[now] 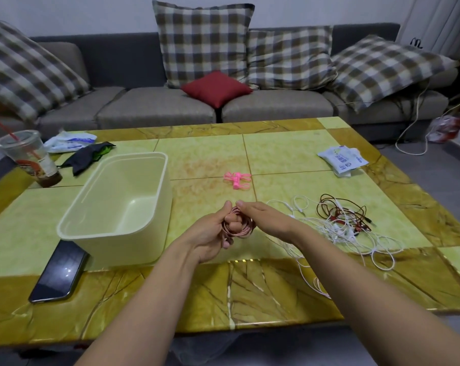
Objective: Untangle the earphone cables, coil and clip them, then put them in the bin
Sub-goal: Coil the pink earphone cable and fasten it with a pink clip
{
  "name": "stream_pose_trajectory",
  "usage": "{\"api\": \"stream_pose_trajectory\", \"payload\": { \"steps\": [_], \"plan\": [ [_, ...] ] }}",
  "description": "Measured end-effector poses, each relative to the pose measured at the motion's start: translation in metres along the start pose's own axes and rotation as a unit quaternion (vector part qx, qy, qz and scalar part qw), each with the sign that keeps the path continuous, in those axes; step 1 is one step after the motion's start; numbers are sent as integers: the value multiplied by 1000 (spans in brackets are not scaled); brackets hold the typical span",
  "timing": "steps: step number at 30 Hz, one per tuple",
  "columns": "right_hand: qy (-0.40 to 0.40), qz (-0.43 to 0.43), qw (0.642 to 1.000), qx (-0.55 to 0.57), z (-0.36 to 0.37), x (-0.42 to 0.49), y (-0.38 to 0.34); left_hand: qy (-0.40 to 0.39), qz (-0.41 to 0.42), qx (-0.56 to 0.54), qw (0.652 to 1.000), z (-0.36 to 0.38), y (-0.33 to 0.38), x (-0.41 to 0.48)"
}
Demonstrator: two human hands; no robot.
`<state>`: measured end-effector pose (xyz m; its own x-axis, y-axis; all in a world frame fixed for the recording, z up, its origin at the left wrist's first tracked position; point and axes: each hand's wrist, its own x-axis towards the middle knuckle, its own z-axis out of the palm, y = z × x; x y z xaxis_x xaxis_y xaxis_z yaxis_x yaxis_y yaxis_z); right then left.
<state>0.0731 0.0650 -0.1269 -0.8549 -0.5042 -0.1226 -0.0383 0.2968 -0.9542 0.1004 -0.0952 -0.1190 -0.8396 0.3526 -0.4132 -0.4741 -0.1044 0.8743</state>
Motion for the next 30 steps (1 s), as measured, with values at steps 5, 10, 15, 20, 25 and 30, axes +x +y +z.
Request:
{"api": "stream_pose_trajectory", "payload": {
  "steps": [5,10,15,20,25,30],
  "plan": [
    [5,-5,1000,-12,-10,51,8,82,39,25,996,-15,10,37],
    [-6,-34,998,-49,-15,88,22,105,42,-1,994,-33,14,67],
    [235,-74,956,-162,-19,118,35,182,92,54,977,-41,9,81],
    [279,75,906,-309,-21,143,46,243,97,56,963,-44,9,87],
    [260,75,908,-320,-20,150,53,277,91,37,956,-42,12,88],
    [294,42,953,-67,-23,125,49,289,63,9,955,-42,11,78]
  ]
}}
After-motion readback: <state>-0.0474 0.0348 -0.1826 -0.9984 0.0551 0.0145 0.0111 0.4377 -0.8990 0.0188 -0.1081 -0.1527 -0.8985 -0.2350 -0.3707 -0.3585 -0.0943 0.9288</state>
